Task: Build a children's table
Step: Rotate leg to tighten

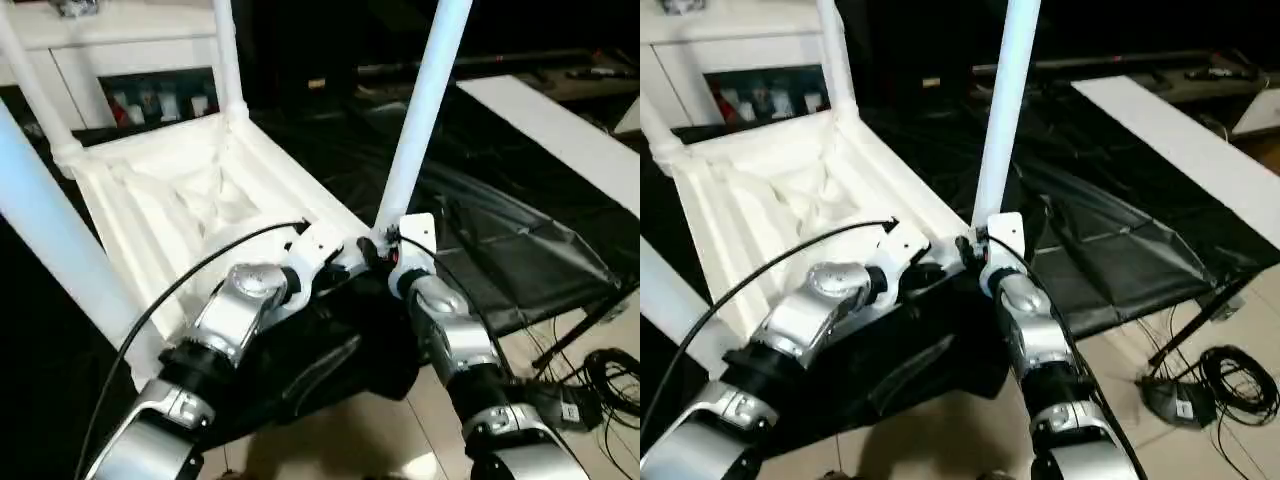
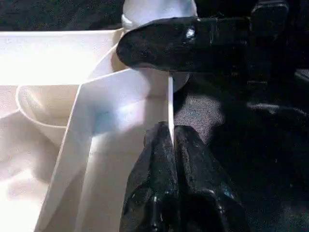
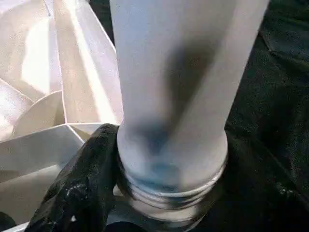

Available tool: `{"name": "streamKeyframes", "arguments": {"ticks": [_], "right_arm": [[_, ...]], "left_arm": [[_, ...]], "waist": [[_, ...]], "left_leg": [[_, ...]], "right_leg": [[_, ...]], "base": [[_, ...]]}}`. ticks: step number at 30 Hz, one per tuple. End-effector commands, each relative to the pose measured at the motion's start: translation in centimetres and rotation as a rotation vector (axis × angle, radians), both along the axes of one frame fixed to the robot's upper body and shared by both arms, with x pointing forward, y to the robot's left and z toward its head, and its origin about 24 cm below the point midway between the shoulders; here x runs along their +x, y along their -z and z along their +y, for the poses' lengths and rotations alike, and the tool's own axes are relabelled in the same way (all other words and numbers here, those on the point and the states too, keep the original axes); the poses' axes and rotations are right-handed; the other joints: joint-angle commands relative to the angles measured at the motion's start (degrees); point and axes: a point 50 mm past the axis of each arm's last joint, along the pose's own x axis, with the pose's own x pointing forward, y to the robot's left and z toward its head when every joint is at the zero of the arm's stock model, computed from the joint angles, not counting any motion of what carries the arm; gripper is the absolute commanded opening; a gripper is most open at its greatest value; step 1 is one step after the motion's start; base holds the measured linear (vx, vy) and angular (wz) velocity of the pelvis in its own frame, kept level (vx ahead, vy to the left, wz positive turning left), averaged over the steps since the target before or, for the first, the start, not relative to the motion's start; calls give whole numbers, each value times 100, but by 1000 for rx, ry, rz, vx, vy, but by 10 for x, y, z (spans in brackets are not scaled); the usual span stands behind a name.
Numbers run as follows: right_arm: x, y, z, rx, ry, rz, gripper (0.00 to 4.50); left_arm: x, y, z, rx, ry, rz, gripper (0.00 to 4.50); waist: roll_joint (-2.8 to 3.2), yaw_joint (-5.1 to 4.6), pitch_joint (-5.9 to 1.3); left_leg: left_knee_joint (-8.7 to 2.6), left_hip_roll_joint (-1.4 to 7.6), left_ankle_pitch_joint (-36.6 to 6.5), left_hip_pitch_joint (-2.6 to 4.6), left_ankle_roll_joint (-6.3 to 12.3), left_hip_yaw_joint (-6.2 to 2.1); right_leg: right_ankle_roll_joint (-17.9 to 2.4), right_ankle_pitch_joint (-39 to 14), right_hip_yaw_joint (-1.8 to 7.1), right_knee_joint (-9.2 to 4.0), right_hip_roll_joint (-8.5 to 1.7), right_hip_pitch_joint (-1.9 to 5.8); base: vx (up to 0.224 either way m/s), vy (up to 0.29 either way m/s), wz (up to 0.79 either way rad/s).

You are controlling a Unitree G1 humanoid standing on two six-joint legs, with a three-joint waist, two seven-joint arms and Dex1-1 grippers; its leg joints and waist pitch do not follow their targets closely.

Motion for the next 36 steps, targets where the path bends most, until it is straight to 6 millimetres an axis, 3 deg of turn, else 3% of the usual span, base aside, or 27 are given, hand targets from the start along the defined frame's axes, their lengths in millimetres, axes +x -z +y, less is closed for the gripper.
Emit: {"name": "streamKeyframes", "arguments": {"ticks": [1, 2, 6, 9, 10, 16, 17, 18, 19, 20, 21, 24, 28, 29, 31, 36], "right_arm": [[0, -11, 15, 105, -89, -53, 328], [-1, -15, 14, 111, -122, -82, 342], [-3, -17, 5, 77, -182, -96, 377], [-7, -18, -3, 54, -259, -95, 377], [-7, -18, -3, 54, -259, -95, 377], [-10, -19, -8, 39, -319, -95, 377], [-19, -21, -23, -15, -454, -92, 377], [-22, -21, -28, -34, -500, -86, 377], [-35, -23, -44, -103, -662, -49, 377], [-35, -23, -46, -108, -673, -46, 377], [-37, -22, -47, -121, -711, -33, 377], [-38, -21, -46, -134, -753, -20, 377], [-40, -21, -44, -146, -783, -15, 377], [-40, -21, -42, -149, -798, -14, 377], [-42, -21, -40, -151, -817, -12, 377], [-43, -22, -40, -147, -839, -5, 362]], "left_arm": [[-4, 7, 1, 6, 27, 6, 0], [-5, 7, 5, 9, 30, 8, 0], [-8, 8, 15, 36, 71, 11, 0], [-12, 9, 22, 45, 88, 27, 0], [-12, 9, 22, 45, 88, 27, 0], [-14, 10, 26, 50, 106, 37, 0], [-22, 8, 35, 59, 180, 79, 0], [-26, 8, 38, 64, 214, 98, 0], [-42, 5, 51, 87, 345, 175, 0], [-43, 5, 52, 89, 356, 182, 0], [-45, 5, 56, 95, 368, 190, 0], [-46, 4, 58, 95, 370, 194, 0], [-47, 3, 59, 97, 371, 191, 0], [-46, 2, 59, 96, 368, 185, 0], [-45, 1, 58, 93, 359, 176, 0], [-47, -1, 59, 92, 361, 179, 0]], "waist": [[12, 18, -378], [-25, 8, -371], [-18, 7, -376], [-6, 13, -361], [0, 21, -365], [3, 15, -353], [18, 44, -359], [13, 29, -359], [25, 52, -375], [17, 49, -383], [21, 18, -354], [33, 46, -352], [28, 73, -351], [-17, 77, -375], [7, 92, -378], [-8, 116, -401]], "left_leg": [[-426, 71, -1662, 82, 53, -64], [-430, 75, -1635, 65, 74, -64], [-425, 85, -1463, 63, 157, -64], [-426, 97, -1436, 58, 213, -58], [-413, 95, -1467, 95, 201, -44], [-442, 102, -1602, 92, 105, -63], [-446, 118, -1578, 96, 122, -77], [-429, 113, -1472, 77, 197, -56], [-429, 125, -1476, 94, 211, -70], [-407, 127, -1350, 63, 314, -65], [-421, 114, -1392, 44, 356, -56], [-416, 128, -1499, 122, 233, -42], [-430, 130, -1578, 128, 141, -44], [-420, 126, -1548, 122, 139, -42], [-417, 125, -1457, 118, 149, -45], [-391, 118, -1260, 106, 211, -36]], "right_leg": [[-908, -1721, 144, -434, -200, 236], [-930, -1697, 142, -429, -201, 250], [-1004, -1542, 142, -404, -208, 274], [-1029, -1517, 149, -400, -209, 271], [-1054, -1572, 154, -415, -206, 238], [-1053, -1716, 148, -419, -199, 249], [-1009, -1627, 142, -412, -197, 285], [-1050, -1428, 165, -387, -197, 268], [-1088, -1361, 154, -373, -195, 291], [-1171, -1085, 154, -319, -179, 321], [-1218, -1165, 153, -333, -177, 278], [-1299, -1455, 167, -379, -196, 238], [-1250, -1506, 175, -370, -187, 237], [-1233, -1483, 176, -362, -190, 253], [-1229, -1398, 177, -349, -197, 255], [-1249, -1216, 177, -324, -201, 278]], "base": [[0, 0, 0], [0, 0, 0], [0, 0, 0], [0, 0, 0], [0, 0, 0], [0, 0, 0], [0, 0, 0], [0, 0, 0], [0, 0, 0], [0, 0, 0], [0, 0, 0], [0, 0, 0], [0, 0, 0], [0, 0, 0], [0, 0, 0], [0, 0, 0]]}}
